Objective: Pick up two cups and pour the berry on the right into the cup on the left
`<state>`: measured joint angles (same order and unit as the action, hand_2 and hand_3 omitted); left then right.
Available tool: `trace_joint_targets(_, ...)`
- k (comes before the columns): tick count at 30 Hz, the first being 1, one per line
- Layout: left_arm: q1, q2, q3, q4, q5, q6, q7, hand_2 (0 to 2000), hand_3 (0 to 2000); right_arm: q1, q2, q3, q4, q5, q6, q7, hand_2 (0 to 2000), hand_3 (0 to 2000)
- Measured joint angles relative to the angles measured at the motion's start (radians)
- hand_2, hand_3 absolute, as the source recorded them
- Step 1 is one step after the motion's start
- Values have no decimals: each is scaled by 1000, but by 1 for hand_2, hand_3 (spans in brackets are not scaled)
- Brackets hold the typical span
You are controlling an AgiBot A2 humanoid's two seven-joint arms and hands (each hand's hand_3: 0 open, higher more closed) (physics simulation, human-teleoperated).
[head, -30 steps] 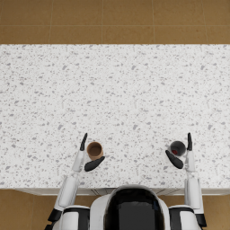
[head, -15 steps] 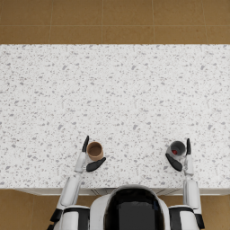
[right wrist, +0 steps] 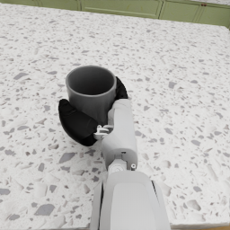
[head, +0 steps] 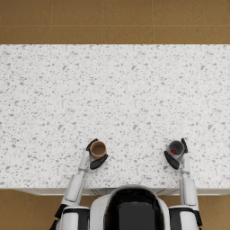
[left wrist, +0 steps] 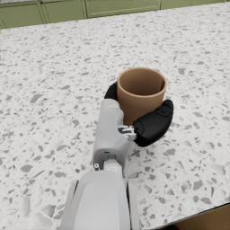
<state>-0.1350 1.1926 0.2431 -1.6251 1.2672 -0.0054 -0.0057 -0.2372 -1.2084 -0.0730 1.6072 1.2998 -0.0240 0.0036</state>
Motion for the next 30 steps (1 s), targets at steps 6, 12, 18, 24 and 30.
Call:
trace_joint_targets(6,-9,5,31,-75,0,-14,1,2000,1280,-24,-8,11,117,0,57,1,2000,1280)
trace_joint_targets(12,27,50,74,-185,31,-29,2,2000,1280,16,-22,76,266,30,91,1,2000,1280)
trace_joint_targets(18,58,91,129,-219,212,-30,2,2000,1280,133,-63,131,346,221,103,0,2000,1280)
trace_joint_targets(24,74,118,154,-255,261,-25,2,2000,1280,301,-163,190,374,412,108,0,2000,1280)
trace_joint_targets(30,86,140,159,-252,268,-26,2,2000,1280,394,-235,243,378,603,113,1,2000,1280)
